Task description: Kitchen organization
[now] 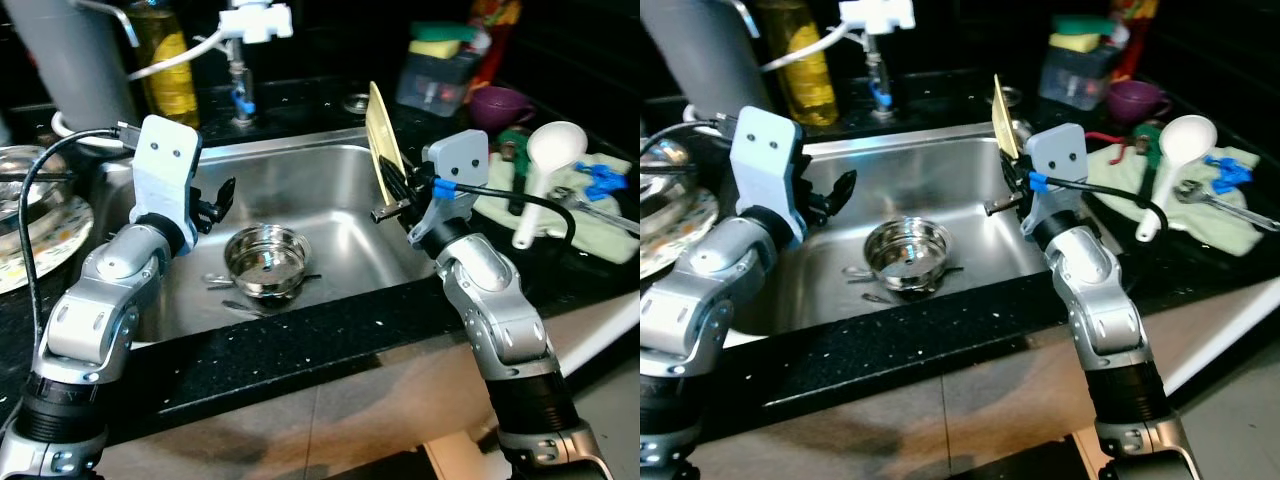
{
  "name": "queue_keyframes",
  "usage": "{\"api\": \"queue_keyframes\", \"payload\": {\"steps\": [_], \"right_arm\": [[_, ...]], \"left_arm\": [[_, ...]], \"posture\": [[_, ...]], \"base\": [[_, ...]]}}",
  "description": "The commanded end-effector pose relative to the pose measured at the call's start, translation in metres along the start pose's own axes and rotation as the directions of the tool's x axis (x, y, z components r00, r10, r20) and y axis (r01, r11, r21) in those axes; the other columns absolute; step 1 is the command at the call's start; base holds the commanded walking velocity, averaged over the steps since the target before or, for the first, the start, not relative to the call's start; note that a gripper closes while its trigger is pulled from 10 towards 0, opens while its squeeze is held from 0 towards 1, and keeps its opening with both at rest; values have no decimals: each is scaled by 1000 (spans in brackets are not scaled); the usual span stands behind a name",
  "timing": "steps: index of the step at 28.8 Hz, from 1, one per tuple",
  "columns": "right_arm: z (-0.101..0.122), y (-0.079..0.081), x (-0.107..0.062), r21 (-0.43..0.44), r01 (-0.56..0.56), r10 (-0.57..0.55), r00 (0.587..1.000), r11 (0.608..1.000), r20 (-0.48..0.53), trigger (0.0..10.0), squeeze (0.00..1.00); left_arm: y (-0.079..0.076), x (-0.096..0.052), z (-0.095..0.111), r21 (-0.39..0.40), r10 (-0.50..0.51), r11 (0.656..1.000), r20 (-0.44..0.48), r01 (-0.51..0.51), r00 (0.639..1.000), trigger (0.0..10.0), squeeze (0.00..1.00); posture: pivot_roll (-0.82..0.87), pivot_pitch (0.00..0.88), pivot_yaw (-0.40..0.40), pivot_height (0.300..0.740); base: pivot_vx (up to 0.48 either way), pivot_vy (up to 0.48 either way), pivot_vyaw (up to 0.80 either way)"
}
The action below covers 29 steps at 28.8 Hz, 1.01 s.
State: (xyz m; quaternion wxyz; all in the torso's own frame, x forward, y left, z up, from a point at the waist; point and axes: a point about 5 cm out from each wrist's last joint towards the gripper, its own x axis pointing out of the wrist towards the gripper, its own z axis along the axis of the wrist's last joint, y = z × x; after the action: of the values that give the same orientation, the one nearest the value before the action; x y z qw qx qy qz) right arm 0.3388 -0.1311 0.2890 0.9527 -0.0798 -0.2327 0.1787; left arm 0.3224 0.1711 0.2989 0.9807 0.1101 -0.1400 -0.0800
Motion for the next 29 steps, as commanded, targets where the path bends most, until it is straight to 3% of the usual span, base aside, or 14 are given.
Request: {"api": "queue_keyframes", "payload": {"steps": [1,5,7,11,17,19,20,22,25,26,29], "right_arm": [[2,5,5,-9,-33,33,999,999,14,10000,0],[3,12,17,-42,-87,88,996,995,29,10000,0],[-2,11,30,-53,-104,106,994,993,23,10000,0],[-5,10,35,-48,-107,108,994,993,14,10000,0],[-15,8,56,-64,-167,164,985,984,-58,10000,0],[-31,13,61,-13,-244,238,956,970,-169,10000,0],[-31,13,61,-13,-244,238,956,970,-169,10000,0],[-43,17,62,20,-302,298,923,953,-245,10000,0],[-66,30,55,4,-416,390,849,909,-356,10000,0],[-70,35,53,9,-448,419,828,894,-372,10000,0],[-76,41,50,14,-494,459,797,869,-393,10000,0]], "left_arm": [[4,1,0,35,-8,999,-3,8,1000,10000,0],[12,2,2,81,-24,996,-7,25,1000,10000,0],[18,3,8,133,-51,990,7,50,999,10000,0],[20,3,12,148,-65,987,12,62,998,10000,0],[27,7,27,224,-190,957,6,184,982,10000,0],[25,6,31,262,-310,914,-42,310,950,10000,0],[25,6,31,262,-310,914,-42,310,950,10000,0],[22,3,31,311,-413,849,-112,426,904,10000,0],[18,-16,26,375,-576,655,-315,656,755,10000,0],[18,-21,25,370,-595,616,-361,696,718,10000,0],[20,-26,23,360,-605,579,-412,732,682,10000,0]], "posture": [[-41,220,-62,740],[-41,238,-60,740],[-32,257,-62,740],[-25,263,-62,740],[-2,273,-65,740],[2,273,-57,740],[2,273,-57,740],[5,269,-51,740],[7,266,-45,740],[7,266,-45,740],[10,265,-44,740]], "base": [[0,0,0],[0,0,0],[0,0,0],[0,0,0],[0,0,0],[0,0,0],[0,0,0],[0,0,0],[0,0,0],[0,0,0],[0,0,0]]}}
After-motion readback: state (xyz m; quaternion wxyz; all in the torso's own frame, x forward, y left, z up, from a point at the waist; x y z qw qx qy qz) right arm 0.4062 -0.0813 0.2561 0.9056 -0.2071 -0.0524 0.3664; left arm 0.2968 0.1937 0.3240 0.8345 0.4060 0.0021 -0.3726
